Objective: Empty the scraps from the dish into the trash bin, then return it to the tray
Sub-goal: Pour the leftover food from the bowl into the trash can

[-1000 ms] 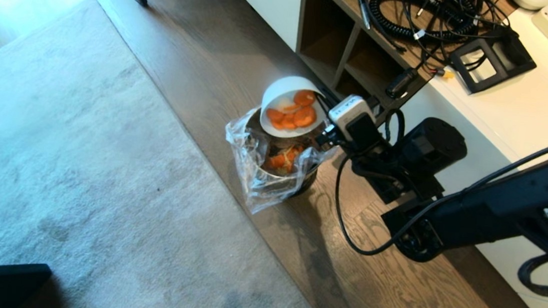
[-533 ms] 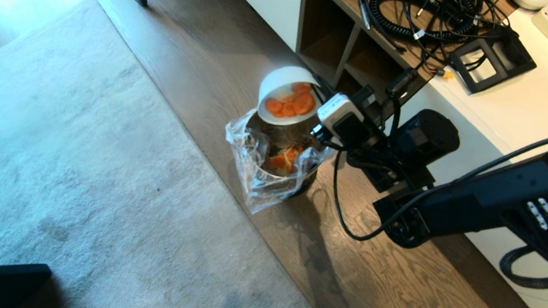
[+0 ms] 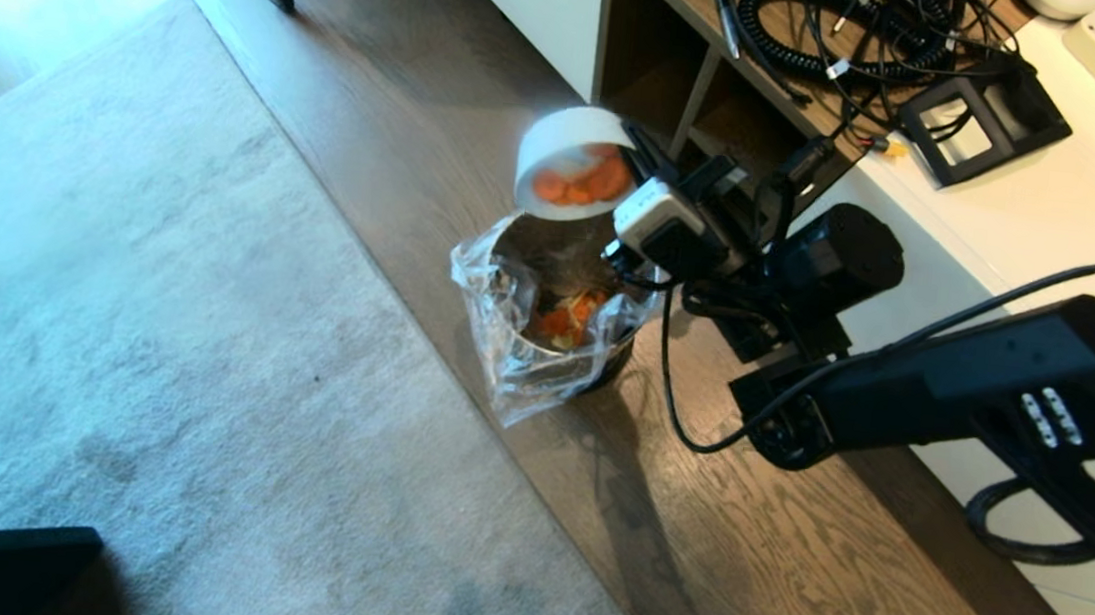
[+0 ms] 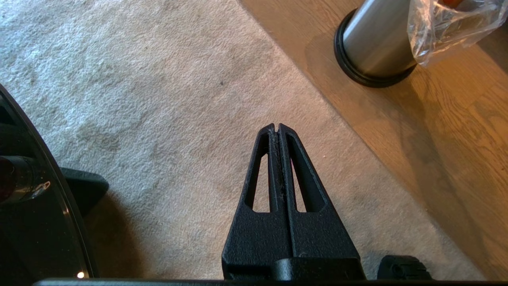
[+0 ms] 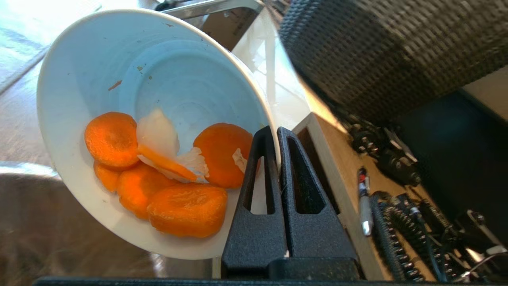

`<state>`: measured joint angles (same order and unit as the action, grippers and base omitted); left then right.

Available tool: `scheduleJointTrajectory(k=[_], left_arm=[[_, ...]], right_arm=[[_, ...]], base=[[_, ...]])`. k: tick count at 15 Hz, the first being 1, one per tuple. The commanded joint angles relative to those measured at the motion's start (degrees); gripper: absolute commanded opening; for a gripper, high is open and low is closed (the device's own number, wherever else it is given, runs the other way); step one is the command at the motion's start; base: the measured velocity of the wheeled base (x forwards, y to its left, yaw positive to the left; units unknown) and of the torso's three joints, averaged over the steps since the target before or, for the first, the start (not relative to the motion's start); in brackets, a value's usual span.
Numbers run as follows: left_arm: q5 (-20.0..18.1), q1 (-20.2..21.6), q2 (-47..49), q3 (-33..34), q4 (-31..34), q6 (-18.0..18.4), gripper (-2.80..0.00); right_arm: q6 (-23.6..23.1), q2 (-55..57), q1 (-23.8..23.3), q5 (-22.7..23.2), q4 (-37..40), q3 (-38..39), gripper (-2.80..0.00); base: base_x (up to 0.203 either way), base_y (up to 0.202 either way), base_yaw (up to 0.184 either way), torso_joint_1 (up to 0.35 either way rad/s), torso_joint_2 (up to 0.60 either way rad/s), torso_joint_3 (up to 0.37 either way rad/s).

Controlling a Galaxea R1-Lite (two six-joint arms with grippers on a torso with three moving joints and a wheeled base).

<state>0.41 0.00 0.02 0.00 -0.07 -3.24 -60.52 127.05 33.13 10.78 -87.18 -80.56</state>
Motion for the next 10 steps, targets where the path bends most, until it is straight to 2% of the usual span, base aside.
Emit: scheduleJointTrajectory(k=[1,7,10], left_arm=[[0.0,0.0,0.0,0.0,0.0,0.0,-2.8],[0.0,0.0,0.0,0.0,0.0,0.0,-2.8],[0.0,0.0,0.0,0.0,0.0,0.0,-2.8]], right_arm=[[-0.6,1.0,0.1,0.2,-1.3,-3.1,-2.8],[-3.9,2.7,0.1,9.1,-1.4,-9.2,-2.8],[-4.5,2.7,0.1,11.7,-2.6,-10.2,-2.8]], base=[[0.0,0.0,0.0,0.0,0.0,0.0],[0.0,0.0,0.0,0.0,0.0,0.0],[0.0,0.0,0.0,0.0,0.0,0.0]])
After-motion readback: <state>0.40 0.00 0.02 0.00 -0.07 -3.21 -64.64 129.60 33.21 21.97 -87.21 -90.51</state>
